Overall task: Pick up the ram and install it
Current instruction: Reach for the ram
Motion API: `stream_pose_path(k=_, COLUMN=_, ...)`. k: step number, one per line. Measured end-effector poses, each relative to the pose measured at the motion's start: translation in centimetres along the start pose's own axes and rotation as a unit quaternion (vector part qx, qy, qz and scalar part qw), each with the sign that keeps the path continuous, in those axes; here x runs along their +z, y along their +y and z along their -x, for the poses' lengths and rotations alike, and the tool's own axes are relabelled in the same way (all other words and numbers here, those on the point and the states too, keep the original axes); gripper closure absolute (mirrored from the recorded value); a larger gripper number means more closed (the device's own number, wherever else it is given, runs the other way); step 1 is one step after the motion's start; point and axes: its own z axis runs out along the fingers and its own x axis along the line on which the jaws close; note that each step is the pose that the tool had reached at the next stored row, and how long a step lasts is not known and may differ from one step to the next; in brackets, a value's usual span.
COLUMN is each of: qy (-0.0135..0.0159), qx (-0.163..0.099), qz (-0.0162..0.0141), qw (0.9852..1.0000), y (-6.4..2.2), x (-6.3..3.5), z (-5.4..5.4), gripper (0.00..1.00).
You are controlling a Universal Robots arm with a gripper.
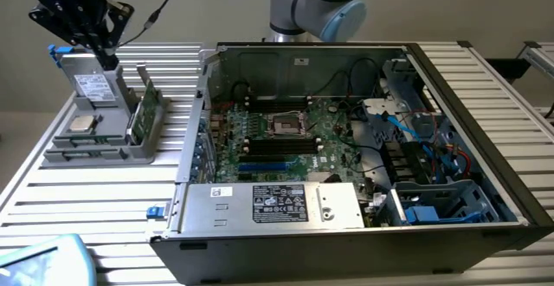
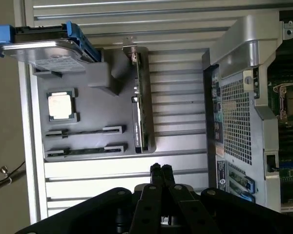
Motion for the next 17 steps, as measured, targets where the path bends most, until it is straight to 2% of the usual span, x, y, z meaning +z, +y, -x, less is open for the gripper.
stream_pose_path(k=17, qy=0.0000, qx=0.000, qz=0.0001, qw=1.0000, y=-0.92, x=-0.19, z=-7.6, gripper=0.89)
